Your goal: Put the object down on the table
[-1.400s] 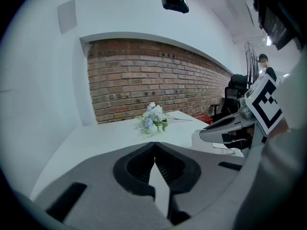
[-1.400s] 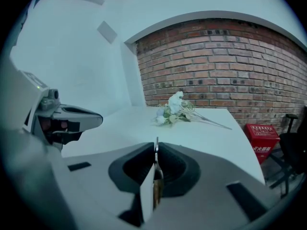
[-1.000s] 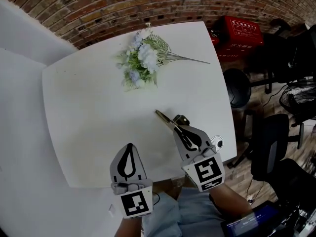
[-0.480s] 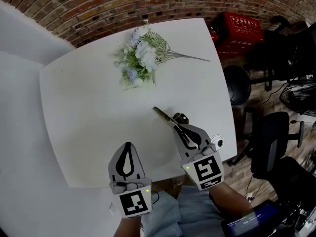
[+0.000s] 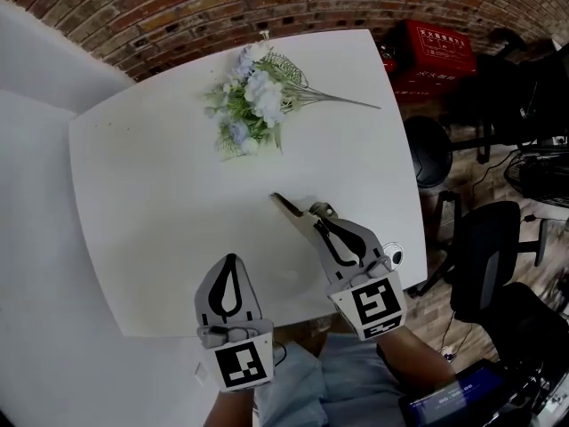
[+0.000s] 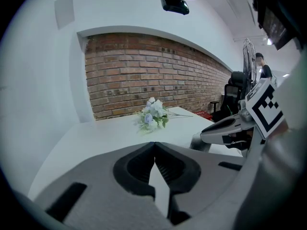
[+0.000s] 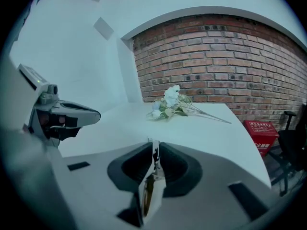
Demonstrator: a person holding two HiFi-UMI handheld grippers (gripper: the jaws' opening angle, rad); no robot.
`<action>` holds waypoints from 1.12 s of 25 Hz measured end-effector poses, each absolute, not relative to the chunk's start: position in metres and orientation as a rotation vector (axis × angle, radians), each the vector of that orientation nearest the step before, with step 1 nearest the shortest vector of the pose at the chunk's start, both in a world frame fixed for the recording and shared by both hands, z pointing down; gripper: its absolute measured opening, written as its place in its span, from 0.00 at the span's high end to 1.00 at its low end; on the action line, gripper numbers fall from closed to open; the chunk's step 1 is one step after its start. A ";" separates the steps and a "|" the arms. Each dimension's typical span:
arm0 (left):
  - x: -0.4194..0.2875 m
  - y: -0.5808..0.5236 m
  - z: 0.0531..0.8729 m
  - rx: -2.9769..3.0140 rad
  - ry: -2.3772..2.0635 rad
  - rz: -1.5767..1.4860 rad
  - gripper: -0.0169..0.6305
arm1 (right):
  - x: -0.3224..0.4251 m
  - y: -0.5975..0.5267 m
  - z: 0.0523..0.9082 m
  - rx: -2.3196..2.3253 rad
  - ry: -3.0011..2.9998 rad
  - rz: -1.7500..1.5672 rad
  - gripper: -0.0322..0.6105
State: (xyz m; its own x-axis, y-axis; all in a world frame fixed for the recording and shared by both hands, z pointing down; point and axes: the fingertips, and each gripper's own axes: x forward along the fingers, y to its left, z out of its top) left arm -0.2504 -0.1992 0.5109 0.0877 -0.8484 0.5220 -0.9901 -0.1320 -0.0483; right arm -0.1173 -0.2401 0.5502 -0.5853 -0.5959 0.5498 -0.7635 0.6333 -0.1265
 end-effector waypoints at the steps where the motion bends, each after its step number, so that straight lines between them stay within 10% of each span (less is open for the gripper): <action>1: -0.251 -0.200 0.511 2.054 -1.824 0.626 0.96 | -0.118 -0.241 0.550 1.069 -2.393 0.490 0.86; 28: -0.246 -0.198 0.441 2.094 -2.000 0.519 0.96 | -0.106 -0.244 0.479 1.112 -2.516 0.344 0.90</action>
State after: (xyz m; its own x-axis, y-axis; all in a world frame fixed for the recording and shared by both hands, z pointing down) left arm -0.2462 -0.1978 0.4410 0.0229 -0.9232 0.3836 -0.9932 -0.0646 -0.0963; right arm -0.1057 -0.2440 0.4787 -0.6214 -0.6586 0.4243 -0.7485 0.6592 -0.0729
